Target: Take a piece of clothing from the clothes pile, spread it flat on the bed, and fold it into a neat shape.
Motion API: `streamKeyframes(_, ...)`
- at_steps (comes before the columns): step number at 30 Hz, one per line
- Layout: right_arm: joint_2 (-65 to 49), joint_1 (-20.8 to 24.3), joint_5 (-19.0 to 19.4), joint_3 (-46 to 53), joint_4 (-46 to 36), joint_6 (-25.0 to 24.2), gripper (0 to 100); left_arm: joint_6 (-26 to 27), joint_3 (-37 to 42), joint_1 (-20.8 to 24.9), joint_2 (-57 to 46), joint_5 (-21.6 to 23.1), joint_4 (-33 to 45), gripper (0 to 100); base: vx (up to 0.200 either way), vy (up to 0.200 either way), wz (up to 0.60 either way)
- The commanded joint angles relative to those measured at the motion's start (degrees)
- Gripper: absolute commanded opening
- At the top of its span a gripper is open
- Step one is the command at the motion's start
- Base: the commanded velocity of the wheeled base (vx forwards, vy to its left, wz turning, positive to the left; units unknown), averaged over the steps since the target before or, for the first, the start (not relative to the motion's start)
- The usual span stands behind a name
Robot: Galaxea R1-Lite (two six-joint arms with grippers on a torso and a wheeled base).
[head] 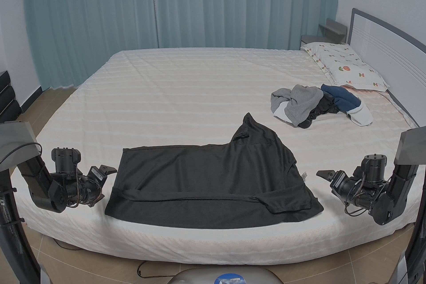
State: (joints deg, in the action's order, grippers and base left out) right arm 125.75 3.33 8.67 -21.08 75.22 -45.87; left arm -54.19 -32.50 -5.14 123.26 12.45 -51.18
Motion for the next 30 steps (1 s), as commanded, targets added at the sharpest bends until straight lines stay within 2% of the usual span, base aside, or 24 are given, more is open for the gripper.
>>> streamKeyframes(1, -3.67, -1.48, 1.88, 3.85, 0.28, -1.68, 100, -0.31, 1.04, -0.83, -1.44, 0.39, 0.11, 100, 0.2, 0.0, 0.0)
streamKeyframes(2, -3.93, -1.39, 3.9, 5.17, 1.51, -4.58, 100, -0.57, 1.12, -0.83, -1.44, 0.47, 0.2, 100, 0.2, 0.0, 0.0)
streamKeyframes(5, -2.96, -1.48, 6.71, 6.22, 4.85, -8.09, 100, -0.57, 2.0, -0.74, -1.35, 0.47, 0.2, 100, 0.2, 0.0, 0.0)
streamKeyframes(12, -0.33, -0.34, 7.77, 6.14, 6.35, -9.67, 100, -0.39, 3.06, -0.3, -2.76, 0.65, 0.2, 100, 0.029, 0.0, 0.0)
streamKeyframes(17, 2.31, 0.98, 8.47, 6.22, 9.25, -14.07, 100, -0.04, 6.75, 1.45, -7.16, 1.18, 0.2, 100, 0.0, 0.0, 0.0)
streamKeyframes(18, 3.8, 0.89, 9.35, 6.22, 11.36, -15.39, 100, 1.36, 8.86, 2.07, -8.83, 1.7, 0.2, 100, 0.0, 0.0, 0.0)
streamKeyframes(20, 4.77, 0.71, 9.79, 6.31, 12.76, -15.91, 100, 3.21, 10.0, 2.33, -9.62, 1.79, 0.2, 100, 0.0, 0.0, 0.0)
streamKeyframes(21, 5.83, 0.98, 9.79, 6.93, 14.61, -16.0, 100, 6.99, 12.02, 2.68, -10.5, 1.88, 0.29, 100, 0.0, 0.0, 0.0)
streamKeyframes(22, 5.83, 0.98, 9.79, 7.19, 14.61, -15.91, 100, 7.96, 12.64, 3.12, -10.41, 1.88, 0.29, 100, 0.0, 0.0, 0.0)
streamKeyframes(30, 6.0, 1.59, 9.88, 7.63, 14.43, -15.83, 100, 8.31, 11.49, 9.1, -6.36, 0.74, 0.38, 100, 0.0, 0.0, 0.0)
